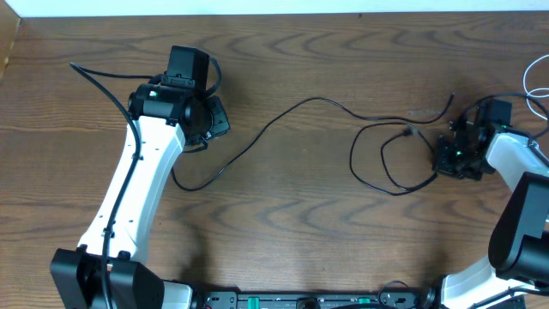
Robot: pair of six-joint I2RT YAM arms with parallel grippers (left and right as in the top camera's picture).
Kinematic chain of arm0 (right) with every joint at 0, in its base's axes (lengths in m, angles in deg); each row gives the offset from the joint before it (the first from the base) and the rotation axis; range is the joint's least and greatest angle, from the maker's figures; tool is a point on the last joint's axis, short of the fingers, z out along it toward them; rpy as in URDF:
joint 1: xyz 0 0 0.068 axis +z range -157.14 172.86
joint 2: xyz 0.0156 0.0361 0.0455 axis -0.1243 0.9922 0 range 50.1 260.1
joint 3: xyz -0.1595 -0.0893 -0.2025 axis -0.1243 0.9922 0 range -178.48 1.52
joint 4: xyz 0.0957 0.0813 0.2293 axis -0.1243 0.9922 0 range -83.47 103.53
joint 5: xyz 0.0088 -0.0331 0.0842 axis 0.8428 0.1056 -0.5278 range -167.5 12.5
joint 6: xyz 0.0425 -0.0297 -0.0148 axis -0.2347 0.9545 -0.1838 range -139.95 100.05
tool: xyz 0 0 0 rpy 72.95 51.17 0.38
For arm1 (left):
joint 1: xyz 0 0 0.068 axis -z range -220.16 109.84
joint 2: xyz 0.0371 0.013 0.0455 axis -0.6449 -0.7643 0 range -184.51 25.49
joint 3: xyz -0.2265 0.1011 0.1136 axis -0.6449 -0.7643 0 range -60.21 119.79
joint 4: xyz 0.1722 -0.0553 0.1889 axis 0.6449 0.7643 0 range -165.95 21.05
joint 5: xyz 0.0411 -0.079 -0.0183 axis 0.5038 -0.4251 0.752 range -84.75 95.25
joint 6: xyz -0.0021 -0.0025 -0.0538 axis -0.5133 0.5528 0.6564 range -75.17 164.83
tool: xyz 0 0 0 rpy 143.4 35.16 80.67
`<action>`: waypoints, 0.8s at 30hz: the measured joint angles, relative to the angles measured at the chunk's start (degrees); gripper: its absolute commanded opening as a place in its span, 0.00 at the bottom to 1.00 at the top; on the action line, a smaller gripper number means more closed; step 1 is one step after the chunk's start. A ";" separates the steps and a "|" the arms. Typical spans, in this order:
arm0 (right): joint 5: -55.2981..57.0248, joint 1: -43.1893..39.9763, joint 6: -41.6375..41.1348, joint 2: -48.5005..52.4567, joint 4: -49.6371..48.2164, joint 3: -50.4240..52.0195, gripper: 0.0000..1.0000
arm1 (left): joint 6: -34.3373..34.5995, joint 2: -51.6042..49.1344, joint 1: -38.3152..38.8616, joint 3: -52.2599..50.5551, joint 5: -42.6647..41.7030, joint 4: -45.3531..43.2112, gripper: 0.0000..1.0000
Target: Untangle cables
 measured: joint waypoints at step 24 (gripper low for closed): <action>3.63 -18.32 -22.40 -20.28 6.36 -31.19 0.01 | -0.07 0.00 0.00 0.00 0.00 0.09 0.43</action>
